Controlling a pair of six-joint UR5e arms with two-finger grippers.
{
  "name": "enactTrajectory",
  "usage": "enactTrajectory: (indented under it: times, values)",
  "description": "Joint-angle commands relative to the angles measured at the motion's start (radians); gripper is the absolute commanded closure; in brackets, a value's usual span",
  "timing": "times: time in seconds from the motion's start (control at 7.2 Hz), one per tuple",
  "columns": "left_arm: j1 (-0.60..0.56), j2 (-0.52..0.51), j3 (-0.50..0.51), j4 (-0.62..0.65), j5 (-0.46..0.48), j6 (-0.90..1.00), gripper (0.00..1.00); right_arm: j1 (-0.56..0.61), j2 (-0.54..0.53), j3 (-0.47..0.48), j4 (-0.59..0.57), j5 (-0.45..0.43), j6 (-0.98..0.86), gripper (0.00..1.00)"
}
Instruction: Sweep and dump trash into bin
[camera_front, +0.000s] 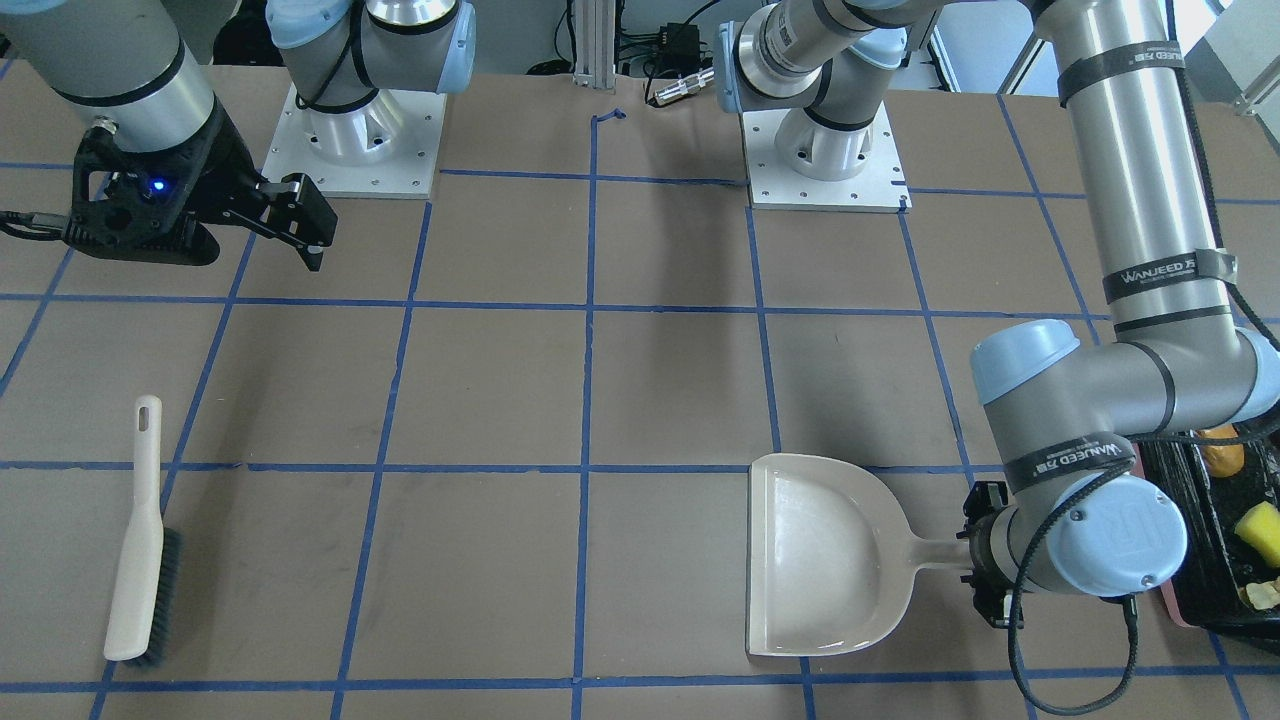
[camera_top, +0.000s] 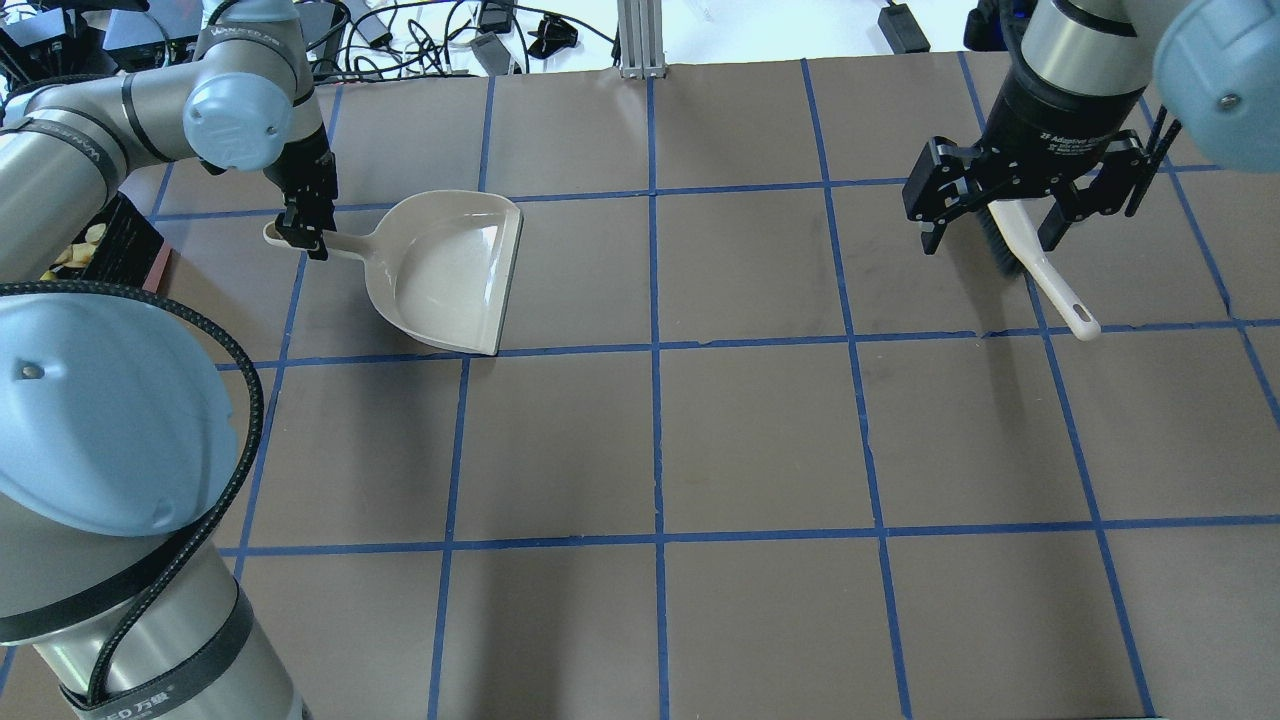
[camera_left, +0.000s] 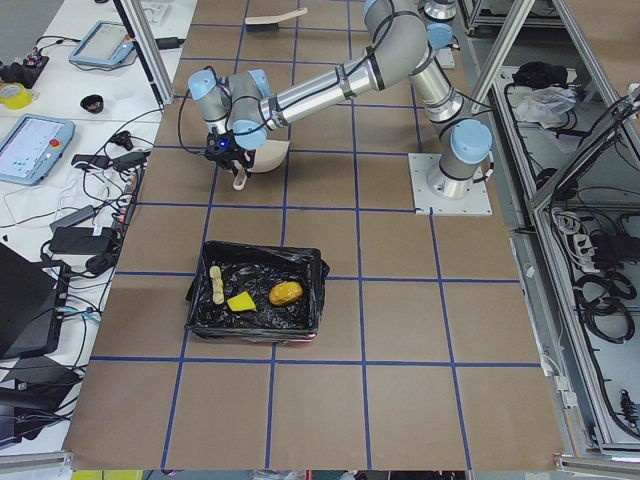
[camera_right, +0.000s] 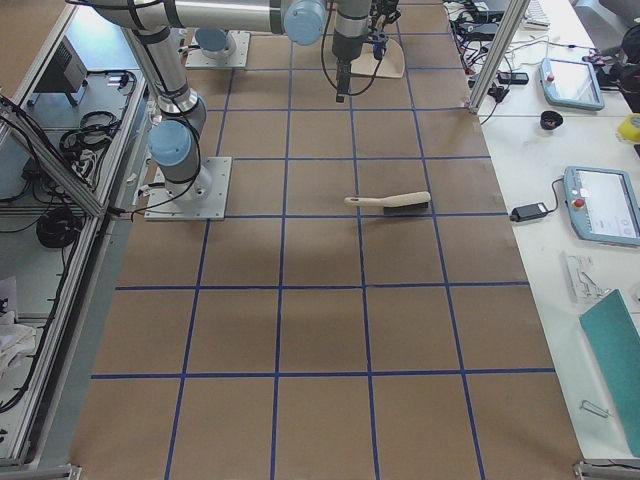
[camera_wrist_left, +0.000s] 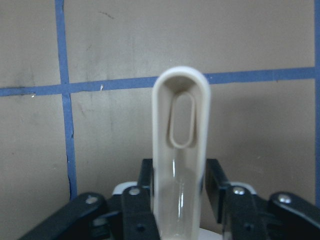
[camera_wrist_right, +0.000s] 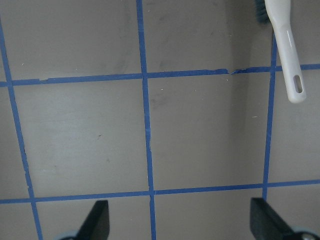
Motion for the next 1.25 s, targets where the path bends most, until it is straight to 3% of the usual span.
enactTrajectory:
  times: [0.0,0.56,0.97,1.11]
  values:
    - [0.0,-0.003,-0.001,0.022,0.028,0.001,0.0,-0.001,0.0,-0.001,-0.006,-0.003,-0.024,0.0]
    - [0.038,0.086,0.054,0.002,0.057,0.059,0.0,-0.001,-0.002,-0.001,0.0,-0.002,-0.011,0.0]
    - [0.048,0.227,0.048,-0.099,0.074,0.197,0.0,-0.001,-0.002,-0.001,-0.006,0.006,-0.014,0.0]
    - [0.043,0.268,0.043,-0.117,0.06,0.324,0.0,0.0,-0.005,-0.004,-0.012,0.015,-0.011,0.0]
